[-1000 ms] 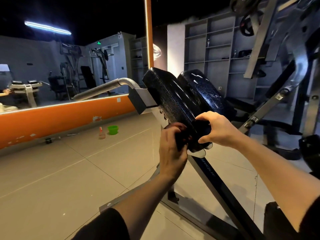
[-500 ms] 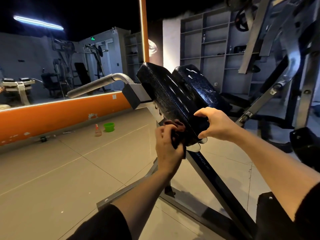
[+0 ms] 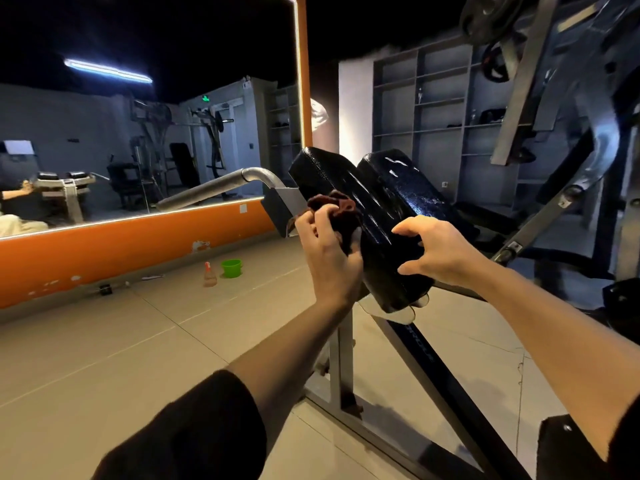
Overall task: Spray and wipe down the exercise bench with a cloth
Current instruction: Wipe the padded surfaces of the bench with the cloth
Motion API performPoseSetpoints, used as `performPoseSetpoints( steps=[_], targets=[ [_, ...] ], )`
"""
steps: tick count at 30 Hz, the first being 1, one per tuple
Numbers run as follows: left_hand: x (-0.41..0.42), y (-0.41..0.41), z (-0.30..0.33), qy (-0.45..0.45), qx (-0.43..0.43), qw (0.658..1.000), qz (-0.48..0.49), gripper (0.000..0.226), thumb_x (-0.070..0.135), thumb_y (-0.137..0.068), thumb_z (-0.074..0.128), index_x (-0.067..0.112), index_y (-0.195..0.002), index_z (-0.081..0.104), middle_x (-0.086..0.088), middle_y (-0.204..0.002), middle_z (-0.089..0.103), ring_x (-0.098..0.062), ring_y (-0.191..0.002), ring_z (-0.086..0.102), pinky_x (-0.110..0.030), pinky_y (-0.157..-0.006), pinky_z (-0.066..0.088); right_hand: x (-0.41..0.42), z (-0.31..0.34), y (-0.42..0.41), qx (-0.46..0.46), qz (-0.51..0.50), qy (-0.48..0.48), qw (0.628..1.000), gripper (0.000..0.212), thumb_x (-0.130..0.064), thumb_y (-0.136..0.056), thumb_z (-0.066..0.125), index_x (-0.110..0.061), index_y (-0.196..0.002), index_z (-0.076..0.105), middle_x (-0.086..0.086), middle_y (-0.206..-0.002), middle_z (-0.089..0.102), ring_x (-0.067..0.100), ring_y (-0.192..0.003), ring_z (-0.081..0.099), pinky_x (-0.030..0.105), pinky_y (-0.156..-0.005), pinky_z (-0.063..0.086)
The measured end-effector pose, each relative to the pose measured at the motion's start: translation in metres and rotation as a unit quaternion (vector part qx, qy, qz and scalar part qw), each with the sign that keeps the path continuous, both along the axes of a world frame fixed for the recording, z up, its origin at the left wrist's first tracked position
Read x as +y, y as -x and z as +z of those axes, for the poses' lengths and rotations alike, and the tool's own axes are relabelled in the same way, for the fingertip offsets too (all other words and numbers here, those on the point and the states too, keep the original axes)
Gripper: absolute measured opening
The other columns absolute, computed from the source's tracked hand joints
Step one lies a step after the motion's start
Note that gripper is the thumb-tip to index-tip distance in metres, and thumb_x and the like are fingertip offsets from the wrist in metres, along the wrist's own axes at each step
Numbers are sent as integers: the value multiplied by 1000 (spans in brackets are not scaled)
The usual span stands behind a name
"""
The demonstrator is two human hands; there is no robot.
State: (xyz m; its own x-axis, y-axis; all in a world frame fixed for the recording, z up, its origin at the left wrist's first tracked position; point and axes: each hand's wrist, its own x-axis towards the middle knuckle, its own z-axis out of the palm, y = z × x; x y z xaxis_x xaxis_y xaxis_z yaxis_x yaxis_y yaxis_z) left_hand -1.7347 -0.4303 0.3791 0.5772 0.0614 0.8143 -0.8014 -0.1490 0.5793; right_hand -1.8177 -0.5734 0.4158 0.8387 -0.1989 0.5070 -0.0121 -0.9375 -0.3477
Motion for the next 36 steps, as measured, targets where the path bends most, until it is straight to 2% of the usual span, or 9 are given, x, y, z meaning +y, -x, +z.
performPoseSetpoints(
  steps=[2,5,10,16,21,24,28,31,36],
  targets=[
    [1,-14,35,8,7,999,43,52,9,-87,67,7,-133,44,-17,-138,32,-20,-125,36,-25,-107,33,4,5,-8,-1,1,7,1000,66,-15,-75,82,-18,-134,52,1,-131,56,19,-121,51,37,-102,46],
    [-2,-31,58,-64,42,996,44,55,6,-91,61,11,-140,38,-16,-146,25,-28,-135,34,-34,-115,30,7,5,-19,-3,0,29,1000,67,-18,-76,82,-19,-135,51,0,-132,55,19,-122,51,38,-103,45],
    [-9,-39,43,-103,79,990,50,50,1,-90,61,14,-135,45,-9,-137,41,-25,-125,47,-29,-108,38,2,-5,-27,0,7,32,999,57,-19,-80,77,-22,-131,53,-3,-128,56,16,-118,51,35,-102,44],
    [-10,-20,6,-130,83,987,39,47,9,-87,67,16,-129,48,-6,-136,40,-21,-123,47,-21,-102,38,0,-5,-29,-6,23,24,999,51,-16,-79,78,-22,-126,57,-3,-122,58,12,-112,50,33,-100,44],
    [12,-3,-33,-242,76,962,-97,49,13,-77,76,19,-120,53,1,-121,51,-10,-106,45,-15,-94,41,3,1,-24,14,18,38,999,50,-18,-77,79,-22,-122,58,-5,-116,56,14,-111,51,35,-100,46],
    [28,-12,-21,-192,52,975,-103,43,10,-76,75,17,-113,54,-1,-111,55,-11,-100,49,-13,-84,46,8,3,-22,32,8,34,999,54,-19,-76,79,-24,-124,56,-6,-117,56,15,-113,51,38,-101,47],
    [23,-31,21,-75,16,997,10,66,3,-79,71,8,-138,40,-7,-128,44,-15,-115,43,-18,-96,38,9,-2,-18,37,2,30,999,61,-19,-76,80,-23,-131,53,-6,-122,56,14,-116,50,38,-103,46],
    [7,-41,37,-84,35,996,23,60,-1,-81,68,9,-136,45,-8,-135,44,-19,-123,43,-19,-101,33,6,-5,-14,40,-2,29,999,61,-20,-77,80,-24,-131,52,-5,-124,56,14,-117,50,38,-103,46],
    [-11,-14,-15,-105,53,992,-42,54,1,-75,73,15,-123,52,0,-125,48,-8,-109,42,-21,-95,43,0,-9,-10,31,-2,35,999,57,-17,-77,79,-23,-127,54,-7,-118,54,11,-113,47,34,-101,46]
  ],
)
